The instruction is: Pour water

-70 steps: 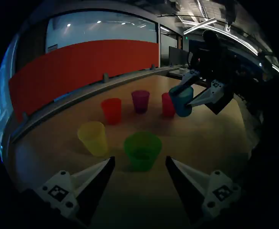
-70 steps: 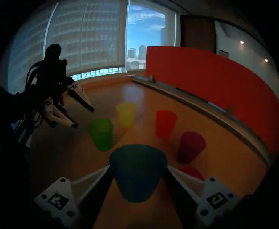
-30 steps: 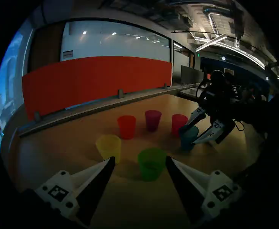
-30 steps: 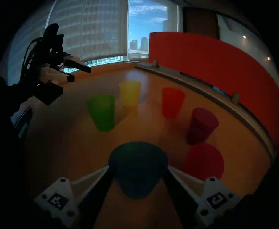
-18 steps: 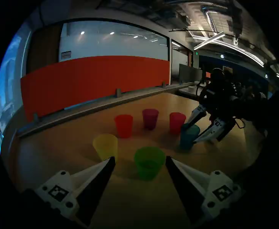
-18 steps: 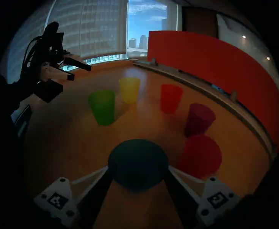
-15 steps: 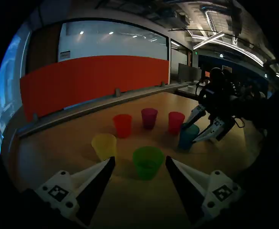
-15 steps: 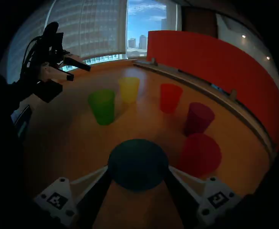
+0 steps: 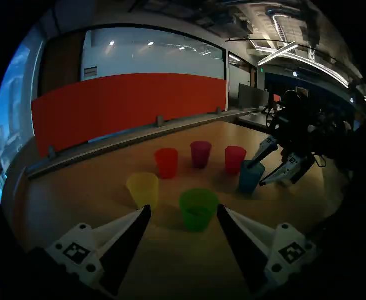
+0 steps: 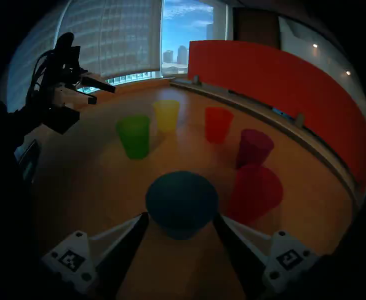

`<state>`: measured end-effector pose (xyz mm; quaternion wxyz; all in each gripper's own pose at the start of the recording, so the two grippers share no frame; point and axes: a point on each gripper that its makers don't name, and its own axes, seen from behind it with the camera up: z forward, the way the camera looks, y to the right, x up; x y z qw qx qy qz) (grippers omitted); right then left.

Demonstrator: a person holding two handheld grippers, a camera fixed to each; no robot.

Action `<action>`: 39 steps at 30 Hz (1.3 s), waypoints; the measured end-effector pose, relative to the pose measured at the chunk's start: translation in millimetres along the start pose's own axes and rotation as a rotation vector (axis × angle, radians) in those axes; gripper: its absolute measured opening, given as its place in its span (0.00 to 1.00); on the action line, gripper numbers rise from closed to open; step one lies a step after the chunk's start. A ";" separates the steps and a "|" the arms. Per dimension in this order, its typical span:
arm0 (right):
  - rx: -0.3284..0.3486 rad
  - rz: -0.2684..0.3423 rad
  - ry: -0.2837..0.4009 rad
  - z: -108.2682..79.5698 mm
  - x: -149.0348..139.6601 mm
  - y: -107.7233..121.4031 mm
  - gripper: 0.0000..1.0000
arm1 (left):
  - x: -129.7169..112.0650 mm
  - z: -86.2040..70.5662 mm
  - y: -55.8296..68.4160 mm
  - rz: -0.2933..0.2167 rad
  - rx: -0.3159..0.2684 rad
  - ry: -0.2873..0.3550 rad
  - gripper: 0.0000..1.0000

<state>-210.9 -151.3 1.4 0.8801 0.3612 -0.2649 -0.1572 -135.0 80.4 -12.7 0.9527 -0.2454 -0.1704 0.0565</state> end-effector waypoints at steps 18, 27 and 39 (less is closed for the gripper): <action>-0.129 0.060 0.036 -57.2 -22.0 8.8 0.99 | -3.6 -25.4 -5.1 0.017 0.087 0.030 0.98; -0.237 0.131 0.090 -84.0 -15.9 30.5 1.00 | 1.1 -25.0 -12.7 0.015 0.158 0.064 0.99; -0.386 0.228 0.188 -113.6 -11.3 55.5 0.99 | 1.5 -35.0 -19.4 -0.032 0.267 0.138 0.98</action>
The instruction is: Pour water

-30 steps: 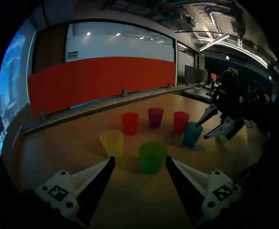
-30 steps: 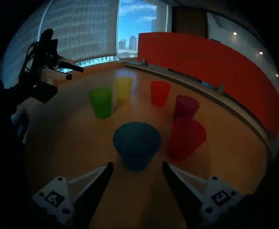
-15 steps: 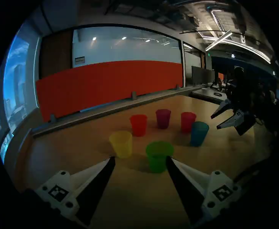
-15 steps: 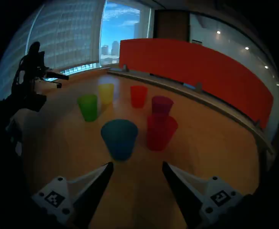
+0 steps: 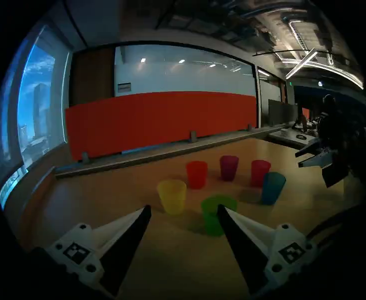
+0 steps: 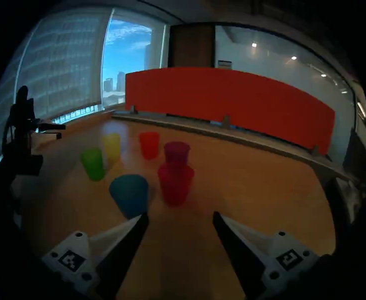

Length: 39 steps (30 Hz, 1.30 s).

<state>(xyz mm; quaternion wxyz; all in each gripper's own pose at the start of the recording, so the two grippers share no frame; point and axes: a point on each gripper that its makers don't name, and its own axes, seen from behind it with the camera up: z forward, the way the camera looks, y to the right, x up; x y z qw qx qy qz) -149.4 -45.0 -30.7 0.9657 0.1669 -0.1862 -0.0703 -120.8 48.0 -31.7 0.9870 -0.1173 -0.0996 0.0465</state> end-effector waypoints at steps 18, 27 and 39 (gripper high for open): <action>-0.355 0.118 0.265 -26.8 54.3 49.1 0.99 | 11.0 -12.8 -36.0 -0.105 0.220 0.119 0.98; -0.448 0.182 0.347 -31.6 71.9 56.6 0.99 | 23.9 -14.9 -41.0 -0.155 0.266 0.178 0.98; -0.489 0.179 0.381 -28.6 82.9 54.8 0.99 | 36.5 -17.0 -42.2 -0.127 0.317 0.218 0.98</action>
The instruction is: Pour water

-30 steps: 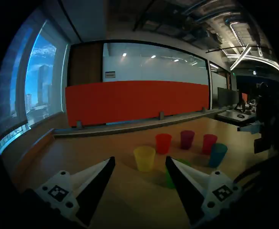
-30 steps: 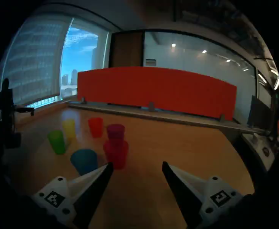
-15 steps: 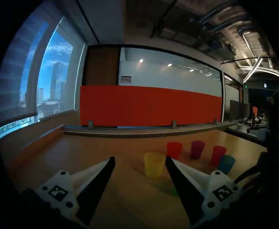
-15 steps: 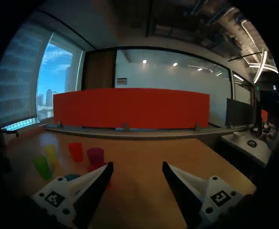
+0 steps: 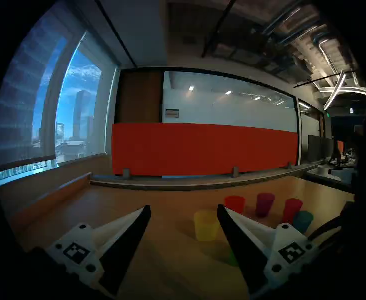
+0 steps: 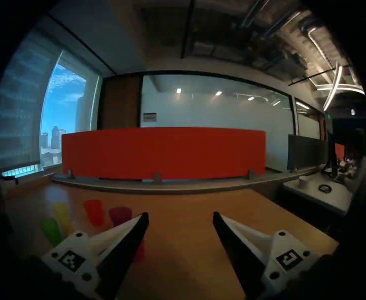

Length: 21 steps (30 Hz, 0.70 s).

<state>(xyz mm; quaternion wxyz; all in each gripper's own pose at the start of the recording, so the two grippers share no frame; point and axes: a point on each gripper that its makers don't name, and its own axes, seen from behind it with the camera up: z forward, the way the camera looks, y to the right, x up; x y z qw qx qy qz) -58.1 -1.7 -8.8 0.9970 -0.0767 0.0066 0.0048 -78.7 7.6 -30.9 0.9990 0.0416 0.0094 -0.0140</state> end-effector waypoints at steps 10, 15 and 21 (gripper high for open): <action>0.000 -0.009 0.006 4.3 7.4 -4.2 0.99 | 2.2 1.1 1.9 0.043 0.047 0.050 0.98; -0.028 -0.004 -0.004 3.4 6.7 3.3 0.99 | -12.2 4.3 -0.1 0.066 0.063 0.047 0.98; -0.057 -0.003 -0.021 2.3 7.3 9.5 0.99 | -27.1 9.2 -6.1 0.056 0.078 0.055 0.98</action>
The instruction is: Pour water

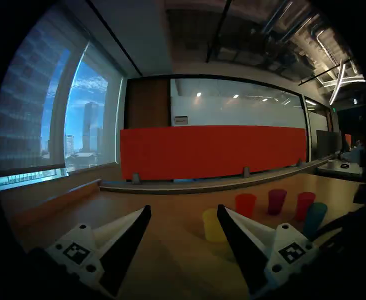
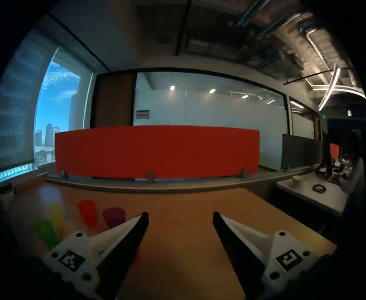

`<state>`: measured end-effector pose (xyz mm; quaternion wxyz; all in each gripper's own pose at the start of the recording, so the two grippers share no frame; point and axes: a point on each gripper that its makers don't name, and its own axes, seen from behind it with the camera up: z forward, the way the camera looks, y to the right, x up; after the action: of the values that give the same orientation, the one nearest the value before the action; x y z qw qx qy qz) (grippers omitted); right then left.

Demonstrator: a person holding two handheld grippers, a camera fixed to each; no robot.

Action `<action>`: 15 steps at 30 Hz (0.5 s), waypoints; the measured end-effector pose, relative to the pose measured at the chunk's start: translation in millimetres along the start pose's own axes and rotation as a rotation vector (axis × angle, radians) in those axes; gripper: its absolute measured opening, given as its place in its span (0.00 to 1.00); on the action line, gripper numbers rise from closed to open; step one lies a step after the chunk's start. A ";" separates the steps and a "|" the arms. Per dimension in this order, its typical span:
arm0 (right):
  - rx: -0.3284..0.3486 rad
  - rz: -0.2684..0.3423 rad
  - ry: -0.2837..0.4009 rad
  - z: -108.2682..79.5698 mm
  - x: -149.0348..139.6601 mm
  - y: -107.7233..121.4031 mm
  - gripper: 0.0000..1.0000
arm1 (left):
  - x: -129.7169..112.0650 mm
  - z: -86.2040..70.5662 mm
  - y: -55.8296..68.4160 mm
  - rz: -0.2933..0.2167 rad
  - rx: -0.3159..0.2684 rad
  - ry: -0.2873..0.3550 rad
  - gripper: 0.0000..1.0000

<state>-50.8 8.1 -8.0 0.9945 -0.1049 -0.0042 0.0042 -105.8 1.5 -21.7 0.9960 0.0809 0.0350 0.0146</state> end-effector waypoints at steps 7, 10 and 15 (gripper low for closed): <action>-0.008 -0.002 -0.004 -0.4 2.4 -4.9 0.99 | -9.8 1.4 -6.6 0.034 0.017 0.002 0.98; -0.006 -0.005 -0.009 0.3 2.0 -8.5 0.99 | -10.2 1.2 -10.0 0.034 0.023 0.008 0.98; 0.002 -0.008 -0.016 1.4 1.1 -14.8 0.99 | -15.9 1.9 -15.4 0.005 0.026 0.007 0.98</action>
<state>-49.6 -6.0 -3.5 0.9945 -0.1041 -0.0125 0.0009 -121.2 -14.5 -21.2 0.9947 0.0938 0.0384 0.0169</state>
